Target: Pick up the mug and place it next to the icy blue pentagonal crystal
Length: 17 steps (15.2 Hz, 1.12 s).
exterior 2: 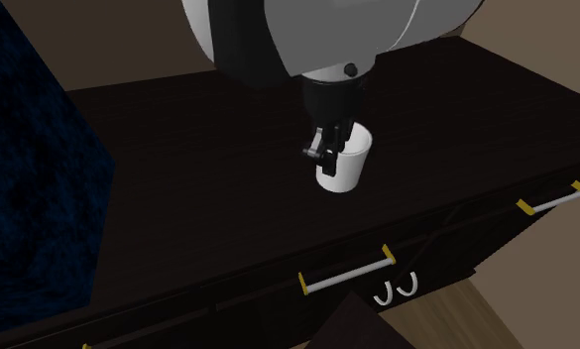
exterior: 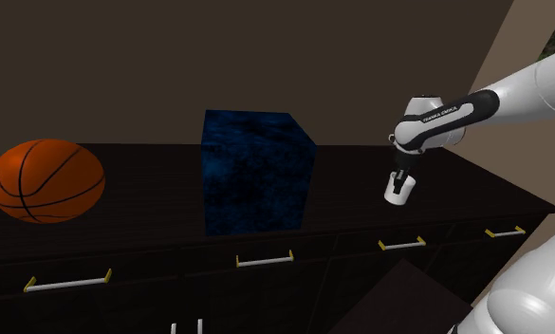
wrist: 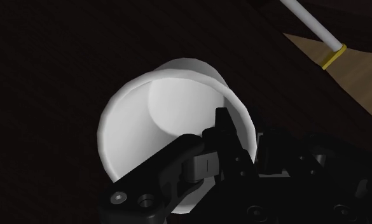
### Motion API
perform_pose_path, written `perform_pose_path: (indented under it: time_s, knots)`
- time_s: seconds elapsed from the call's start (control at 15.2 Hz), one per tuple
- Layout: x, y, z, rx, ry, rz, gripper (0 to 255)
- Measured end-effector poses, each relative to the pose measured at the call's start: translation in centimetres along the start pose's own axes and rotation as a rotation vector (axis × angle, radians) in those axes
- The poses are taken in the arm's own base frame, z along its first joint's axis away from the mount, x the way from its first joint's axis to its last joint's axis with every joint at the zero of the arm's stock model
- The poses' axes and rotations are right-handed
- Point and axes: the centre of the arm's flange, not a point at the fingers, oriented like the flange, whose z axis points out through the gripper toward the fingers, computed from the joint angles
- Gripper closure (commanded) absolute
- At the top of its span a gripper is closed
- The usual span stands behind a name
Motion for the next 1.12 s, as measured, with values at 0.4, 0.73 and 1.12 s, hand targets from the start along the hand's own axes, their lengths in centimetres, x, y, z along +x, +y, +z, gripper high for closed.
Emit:
perform_pose_path:
  time_s: [0.4, 0.73, 1.12]
  knots:
    - [-0.3, 0.2, -3.2, 0.000, 0.000, 0.000, 255]
    - [-0.5, 0.4, -5.8, 0.000, 0.000, 0.000, 255]
    - [-0.9, 0.6, -9.0, 0.000, 0.000, 0.000, 255]
